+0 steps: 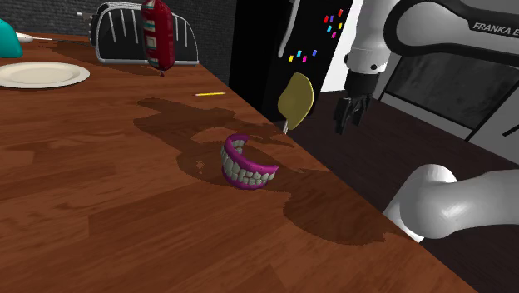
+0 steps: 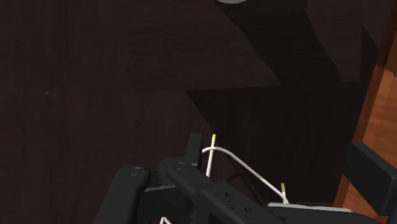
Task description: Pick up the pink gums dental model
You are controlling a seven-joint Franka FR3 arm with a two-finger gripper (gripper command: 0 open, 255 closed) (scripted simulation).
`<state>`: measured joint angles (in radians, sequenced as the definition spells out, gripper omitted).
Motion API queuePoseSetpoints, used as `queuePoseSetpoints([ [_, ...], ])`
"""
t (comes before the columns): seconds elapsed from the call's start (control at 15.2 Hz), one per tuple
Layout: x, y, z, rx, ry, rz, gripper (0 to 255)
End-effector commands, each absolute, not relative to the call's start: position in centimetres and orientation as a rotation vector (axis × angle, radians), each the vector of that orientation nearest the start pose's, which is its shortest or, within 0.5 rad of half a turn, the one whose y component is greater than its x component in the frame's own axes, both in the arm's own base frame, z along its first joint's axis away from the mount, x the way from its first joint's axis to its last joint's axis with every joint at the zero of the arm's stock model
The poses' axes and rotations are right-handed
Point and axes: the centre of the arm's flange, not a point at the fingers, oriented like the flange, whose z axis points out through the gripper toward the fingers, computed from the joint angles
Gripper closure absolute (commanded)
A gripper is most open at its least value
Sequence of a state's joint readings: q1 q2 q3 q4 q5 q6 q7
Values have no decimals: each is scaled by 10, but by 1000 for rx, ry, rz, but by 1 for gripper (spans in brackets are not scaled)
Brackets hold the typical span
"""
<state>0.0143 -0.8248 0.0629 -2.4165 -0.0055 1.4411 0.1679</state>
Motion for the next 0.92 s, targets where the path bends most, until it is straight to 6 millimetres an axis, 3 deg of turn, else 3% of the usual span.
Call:
queuePoseSetpoints([
  [0.0, 280, 26, 563, -3196, 183, 232, 0],
  [0.86, 320, 169, 555, -3057, 157, 166, 0],
])
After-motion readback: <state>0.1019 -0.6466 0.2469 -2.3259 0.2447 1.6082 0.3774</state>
